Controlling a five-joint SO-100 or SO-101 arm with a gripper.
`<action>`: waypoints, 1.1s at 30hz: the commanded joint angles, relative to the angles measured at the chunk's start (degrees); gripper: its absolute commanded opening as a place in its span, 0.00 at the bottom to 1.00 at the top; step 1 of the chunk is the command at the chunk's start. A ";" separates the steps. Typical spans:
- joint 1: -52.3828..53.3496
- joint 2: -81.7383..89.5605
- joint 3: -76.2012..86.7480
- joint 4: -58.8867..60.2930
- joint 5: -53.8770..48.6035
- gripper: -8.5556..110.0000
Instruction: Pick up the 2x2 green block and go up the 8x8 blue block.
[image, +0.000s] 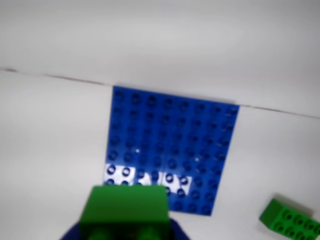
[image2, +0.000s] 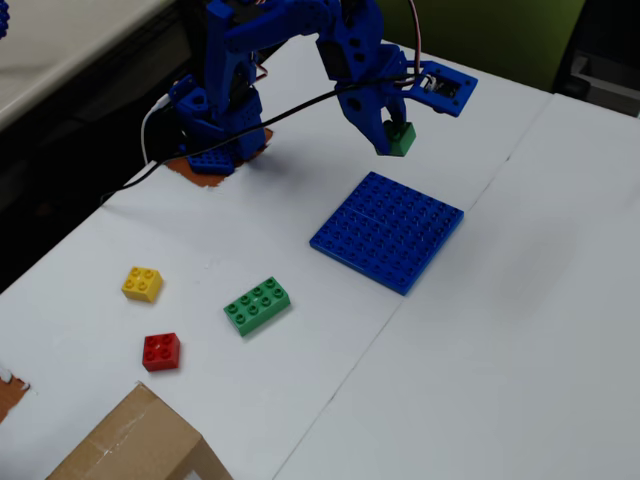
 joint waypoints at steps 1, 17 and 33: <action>-0.70 1.49 -0.26 2.46 -0.44 0.07; 0.44 2.37 1.23 2.37 0.26 0.07; 0.70 2.46 1.49 2.37 1.05 0.07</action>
